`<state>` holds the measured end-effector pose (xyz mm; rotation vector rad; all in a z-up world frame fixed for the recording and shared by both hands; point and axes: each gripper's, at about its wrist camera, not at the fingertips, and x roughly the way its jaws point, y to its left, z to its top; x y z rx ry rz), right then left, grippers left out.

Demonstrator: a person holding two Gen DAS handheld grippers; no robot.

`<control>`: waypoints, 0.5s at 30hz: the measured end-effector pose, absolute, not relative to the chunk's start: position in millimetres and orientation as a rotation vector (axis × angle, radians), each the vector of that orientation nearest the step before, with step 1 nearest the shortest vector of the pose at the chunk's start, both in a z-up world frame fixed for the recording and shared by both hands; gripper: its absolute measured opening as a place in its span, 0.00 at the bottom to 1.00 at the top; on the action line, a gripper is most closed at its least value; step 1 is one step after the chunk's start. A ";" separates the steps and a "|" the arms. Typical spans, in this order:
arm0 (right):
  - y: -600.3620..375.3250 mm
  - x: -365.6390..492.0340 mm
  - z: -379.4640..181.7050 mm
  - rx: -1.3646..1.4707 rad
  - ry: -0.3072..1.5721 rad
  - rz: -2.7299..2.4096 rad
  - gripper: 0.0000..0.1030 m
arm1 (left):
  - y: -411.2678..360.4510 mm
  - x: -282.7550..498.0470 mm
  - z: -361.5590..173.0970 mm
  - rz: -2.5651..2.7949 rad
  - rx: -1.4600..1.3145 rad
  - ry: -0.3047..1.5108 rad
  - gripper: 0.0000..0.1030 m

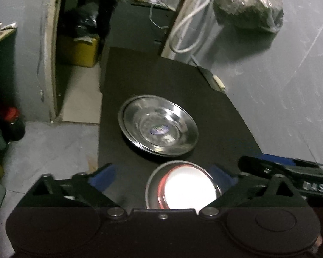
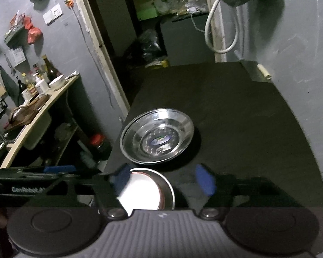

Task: Organize plates and bowls
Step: 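Open the left tool and withdraw it from the stacked bowls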

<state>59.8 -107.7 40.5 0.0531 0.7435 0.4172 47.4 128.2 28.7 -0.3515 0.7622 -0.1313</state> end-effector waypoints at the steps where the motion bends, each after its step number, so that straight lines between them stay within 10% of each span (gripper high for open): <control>1: -106.7 57.4 41.3 0.052 0.739 0.408 0.91 | 129.8 46.5 29.4 -0.120 -0.350 0.757 0.99; 15: -92.2 23.3 30.8 -0.062 0.639 0.251 1.00 | 150.4 20.6 33.9 -0.091 -0.253 0.689 0.99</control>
